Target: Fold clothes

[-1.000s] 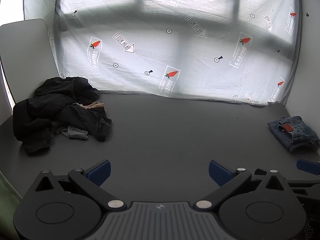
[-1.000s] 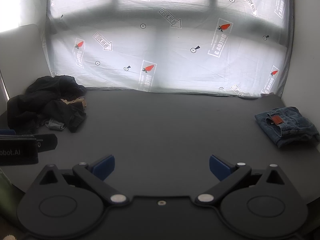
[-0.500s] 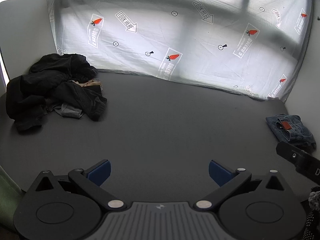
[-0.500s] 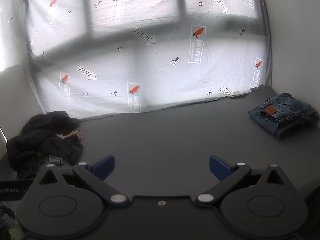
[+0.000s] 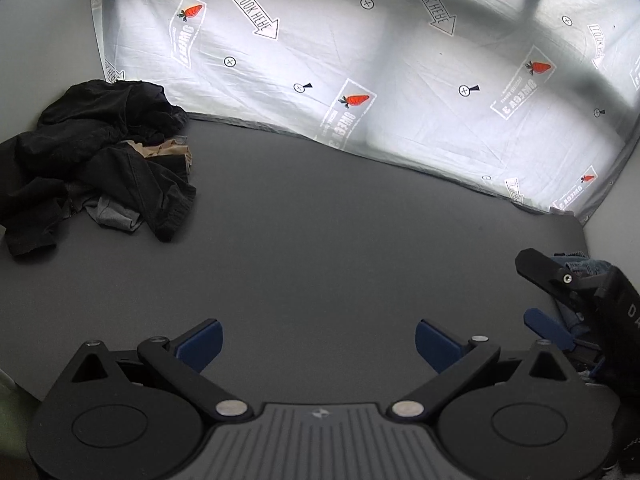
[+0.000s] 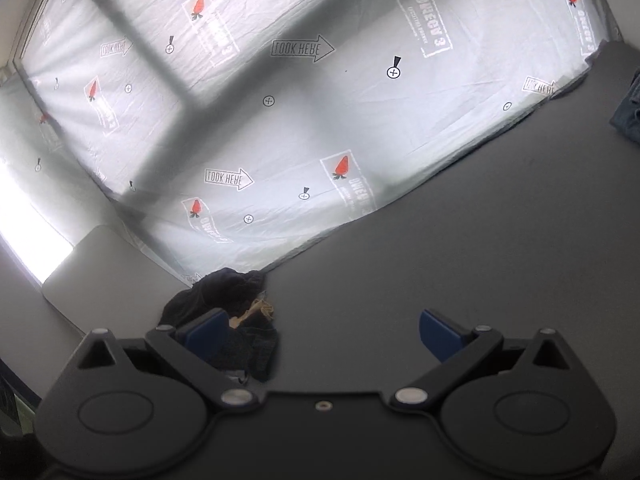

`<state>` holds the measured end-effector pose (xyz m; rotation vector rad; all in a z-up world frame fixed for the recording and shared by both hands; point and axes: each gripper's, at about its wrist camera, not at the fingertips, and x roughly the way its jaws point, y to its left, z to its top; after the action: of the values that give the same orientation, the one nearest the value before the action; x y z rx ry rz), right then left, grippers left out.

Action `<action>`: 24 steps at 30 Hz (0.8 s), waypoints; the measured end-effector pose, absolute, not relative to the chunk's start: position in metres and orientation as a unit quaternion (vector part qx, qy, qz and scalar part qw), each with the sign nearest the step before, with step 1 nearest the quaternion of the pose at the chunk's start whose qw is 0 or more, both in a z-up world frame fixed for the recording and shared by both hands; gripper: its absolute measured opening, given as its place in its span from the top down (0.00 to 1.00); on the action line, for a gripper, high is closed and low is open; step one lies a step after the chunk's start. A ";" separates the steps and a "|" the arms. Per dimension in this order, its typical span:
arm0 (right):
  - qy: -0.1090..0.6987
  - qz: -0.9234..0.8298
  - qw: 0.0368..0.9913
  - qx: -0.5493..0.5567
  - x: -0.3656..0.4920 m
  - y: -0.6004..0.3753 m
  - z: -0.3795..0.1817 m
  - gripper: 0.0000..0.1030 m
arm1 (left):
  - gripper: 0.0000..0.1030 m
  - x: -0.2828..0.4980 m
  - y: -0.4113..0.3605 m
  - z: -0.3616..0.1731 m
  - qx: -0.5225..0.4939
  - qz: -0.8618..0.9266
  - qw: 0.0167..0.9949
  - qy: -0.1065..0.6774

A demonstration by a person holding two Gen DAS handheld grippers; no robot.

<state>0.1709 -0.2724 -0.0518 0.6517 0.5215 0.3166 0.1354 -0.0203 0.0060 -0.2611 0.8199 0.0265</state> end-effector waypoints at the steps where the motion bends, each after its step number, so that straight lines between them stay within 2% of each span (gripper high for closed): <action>1: 0.251 0.161 0.901 0.315 0.185 -0.271 -0.054 0.00 | 0.02 0.142 -0.016 0.009 -0.142 0.018 0.909 0.392; 7: 0.288 0.148 0.916 0.236 0.248 -0.233 -0.063 0.00 | 0.02 0.179 0.031 0.010 -0.242 0.100 0.887 0.380; 11: 0.298 0.161 0.926 0.165 0.269 -0.187 -0.062 0.01 | 0.01 0.178 0.068 0.022 -0.206 0.144 0.912 0.325; 17: 0.224 0.191 0.956 0.005 0.280 -0.075 -0.050 0.02 | 0.00 0.187 0.142 0.021 -0.170 0.152 0.942 0.245; 23: 0.224 0.225 0.946 -0.069 0.313 0.066 -0.037 0.31 | 0.00 0.218 0.274 -0.012 -0.205 0.184 0.936 0.220; 24: 0.227 0.235 0.942 -0.080 0.320 0.091 -0.035 0.42 | 0.00 0.222 0.297 -0.017 -0.203 0.200 0.934 0.217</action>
<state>0.3198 0.0907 -0.0350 -0.1629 0.4622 0.4787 0.2216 0.2968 -0.0175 -0.4161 0.4436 0.4091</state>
